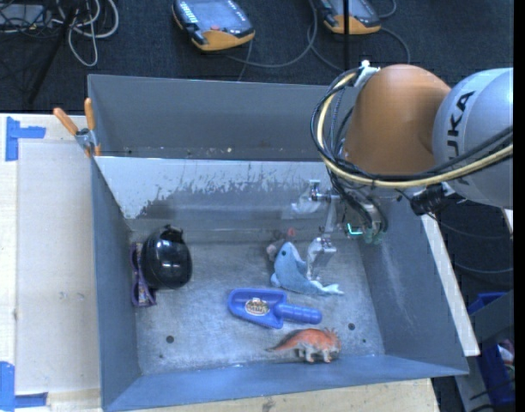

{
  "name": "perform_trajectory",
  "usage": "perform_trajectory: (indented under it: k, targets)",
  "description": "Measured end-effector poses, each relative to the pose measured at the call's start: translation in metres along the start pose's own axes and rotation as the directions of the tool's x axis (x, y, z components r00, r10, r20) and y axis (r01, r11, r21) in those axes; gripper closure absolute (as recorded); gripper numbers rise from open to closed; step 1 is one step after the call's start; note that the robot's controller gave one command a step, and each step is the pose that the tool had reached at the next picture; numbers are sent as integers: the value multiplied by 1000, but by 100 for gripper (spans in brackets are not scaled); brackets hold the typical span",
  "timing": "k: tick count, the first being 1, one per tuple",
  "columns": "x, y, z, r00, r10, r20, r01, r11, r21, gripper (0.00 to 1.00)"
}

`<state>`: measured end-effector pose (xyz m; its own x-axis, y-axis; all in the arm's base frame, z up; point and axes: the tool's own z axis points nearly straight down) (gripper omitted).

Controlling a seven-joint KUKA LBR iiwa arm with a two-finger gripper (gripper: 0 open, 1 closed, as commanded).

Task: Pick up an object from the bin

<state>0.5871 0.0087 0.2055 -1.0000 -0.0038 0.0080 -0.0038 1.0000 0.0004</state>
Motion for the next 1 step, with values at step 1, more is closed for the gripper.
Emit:
perform_trajectory:
  k: [1]
  targets:
    - [-2,0,-4,1000,0,7,0,1000,0,0]
